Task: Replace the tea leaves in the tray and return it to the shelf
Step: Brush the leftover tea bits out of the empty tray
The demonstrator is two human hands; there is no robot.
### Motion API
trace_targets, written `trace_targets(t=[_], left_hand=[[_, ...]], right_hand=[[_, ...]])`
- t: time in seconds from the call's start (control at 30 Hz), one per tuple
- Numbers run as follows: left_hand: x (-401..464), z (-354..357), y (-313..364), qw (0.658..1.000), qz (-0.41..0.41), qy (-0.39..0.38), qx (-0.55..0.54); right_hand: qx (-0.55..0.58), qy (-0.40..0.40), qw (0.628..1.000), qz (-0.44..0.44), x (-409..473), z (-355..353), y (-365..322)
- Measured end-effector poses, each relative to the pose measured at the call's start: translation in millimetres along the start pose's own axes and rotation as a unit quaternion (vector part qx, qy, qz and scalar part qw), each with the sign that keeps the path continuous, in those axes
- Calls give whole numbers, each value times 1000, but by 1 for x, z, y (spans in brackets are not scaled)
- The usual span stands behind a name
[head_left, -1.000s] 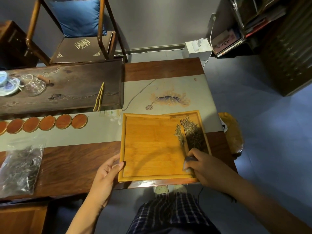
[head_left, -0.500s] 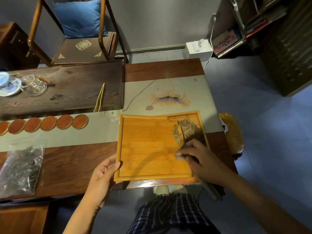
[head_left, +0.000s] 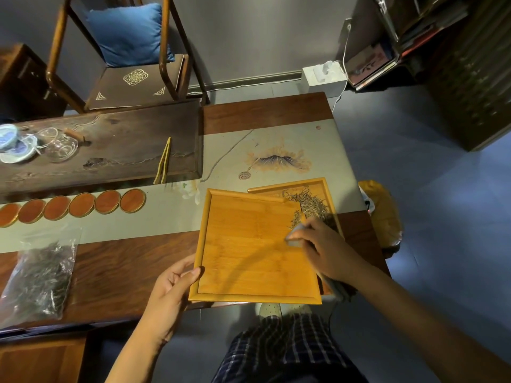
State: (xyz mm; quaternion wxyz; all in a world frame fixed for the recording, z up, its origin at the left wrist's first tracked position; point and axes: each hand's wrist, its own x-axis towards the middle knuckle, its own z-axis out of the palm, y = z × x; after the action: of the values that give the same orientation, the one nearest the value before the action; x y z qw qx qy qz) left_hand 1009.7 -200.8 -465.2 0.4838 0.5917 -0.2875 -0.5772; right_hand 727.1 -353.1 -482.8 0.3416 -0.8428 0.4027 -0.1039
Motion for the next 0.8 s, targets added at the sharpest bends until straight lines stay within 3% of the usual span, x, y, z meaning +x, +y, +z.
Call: trace_targets(t=[0.2,0.33,0.53,0.8], left_hand=[[-5,1,-4,1000,-6,-10,-7],[-5,2,-4,1000,-12,-3,-3],[-2,-4,-2,1000,-23,21,-4],[0,-2,0,999,-17,22,23]], right_hand=[[-27,43,998,21,35,-4,12],[18,96,995,20,30,-15,1],[107,-30,994,-3,-22,-13,-20],[-69,-47,996,23,-18,1,-5]])
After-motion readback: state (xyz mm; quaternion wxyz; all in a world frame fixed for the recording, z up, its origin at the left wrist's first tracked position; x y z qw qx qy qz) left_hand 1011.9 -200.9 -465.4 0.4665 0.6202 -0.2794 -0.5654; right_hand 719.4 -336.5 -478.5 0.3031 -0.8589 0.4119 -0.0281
